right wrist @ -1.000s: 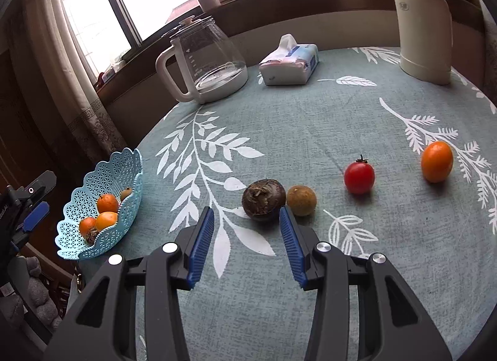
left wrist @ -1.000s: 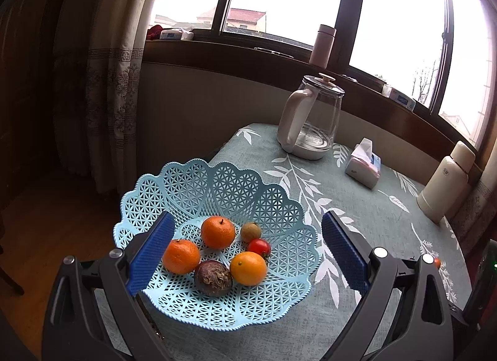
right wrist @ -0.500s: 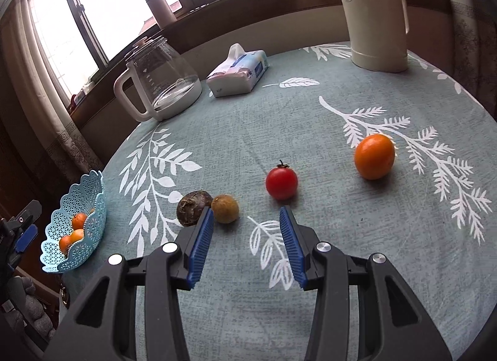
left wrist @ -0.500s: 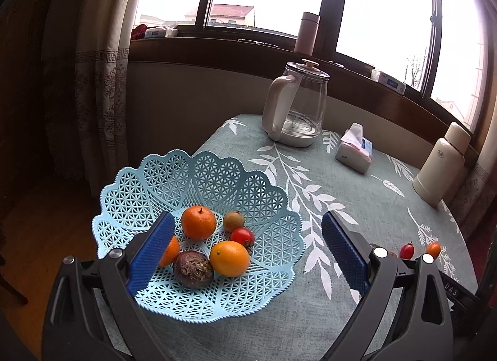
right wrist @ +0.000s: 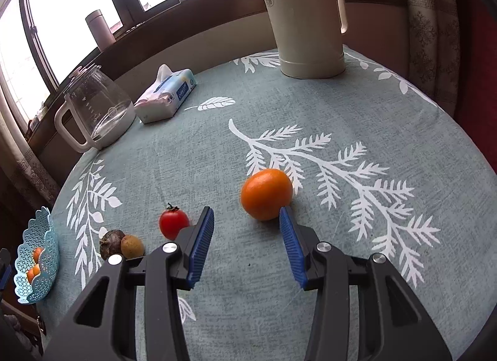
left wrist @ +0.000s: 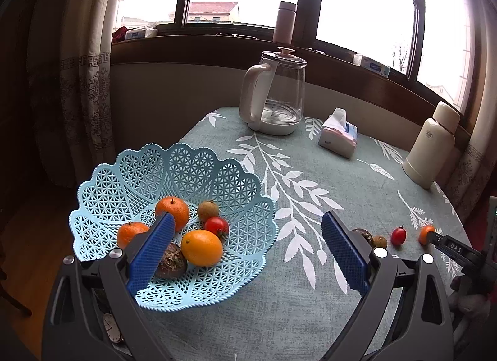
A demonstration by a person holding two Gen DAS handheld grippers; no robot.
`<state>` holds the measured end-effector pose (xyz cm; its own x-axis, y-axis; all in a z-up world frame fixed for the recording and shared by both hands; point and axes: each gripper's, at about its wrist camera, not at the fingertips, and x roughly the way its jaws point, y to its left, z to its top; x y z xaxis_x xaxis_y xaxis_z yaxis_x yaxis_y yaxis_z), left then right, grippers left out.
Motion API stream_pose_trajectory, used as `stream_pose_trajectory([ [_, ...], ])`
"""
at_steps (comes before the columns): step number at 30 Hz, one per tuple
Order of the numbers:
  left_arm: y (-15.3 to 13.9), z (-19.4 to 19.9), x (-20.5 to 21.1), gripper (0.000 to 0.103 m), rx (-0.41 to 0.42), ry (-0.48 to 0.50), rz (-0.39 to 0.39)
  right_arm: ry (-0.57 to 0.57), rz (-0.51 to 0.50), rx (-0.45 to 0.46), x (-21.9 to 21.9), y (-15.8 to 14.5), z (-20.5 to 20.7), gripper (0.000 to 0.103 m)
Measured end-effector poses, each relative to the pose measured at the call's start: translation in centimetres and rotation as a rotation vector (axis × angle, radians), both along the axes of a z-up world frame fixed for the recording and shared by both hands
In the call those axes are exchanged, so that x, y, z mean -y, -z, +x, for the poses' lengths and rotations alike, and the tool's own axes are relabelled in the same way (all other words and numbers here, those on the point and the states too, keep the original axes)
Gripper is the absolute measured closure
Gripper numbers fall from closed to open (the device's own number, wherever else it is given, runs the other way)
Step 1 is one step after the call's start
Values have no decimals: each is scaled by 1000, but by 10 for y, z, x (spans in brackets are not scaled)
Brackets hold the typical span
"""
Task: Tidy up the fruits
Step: 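Move the right tool to a small orange on the table and close on it, then grasp a dark brown round fruit with the left tool while the right tool holds the orange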
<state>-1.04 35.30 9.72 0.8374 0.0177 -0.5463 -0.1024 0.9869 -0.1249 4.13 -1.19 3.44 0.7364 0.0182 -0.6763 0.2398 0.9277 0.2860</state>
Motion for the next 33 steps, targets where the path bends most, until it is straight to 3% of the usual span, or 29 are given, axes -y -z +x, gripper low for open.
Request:
stream_pose_trajectory([
  [6,2,0,10,6,-6,24,10,6,-84,-22,7,4,26,58],
  [11,5,1,19,6,-16,42,20,-7,-61,-69,13,15,37,58],
  [13,7,2,21,6,-23,47,22,-15,-71,-61,11,14,36,65],
  [16,10,5,27,6,-33,57,26,-25,-100,-54,5,12,32,65],
  [33,30,30,110,6,-87,227,139,-61,-17,7,0,9,13,65],
])
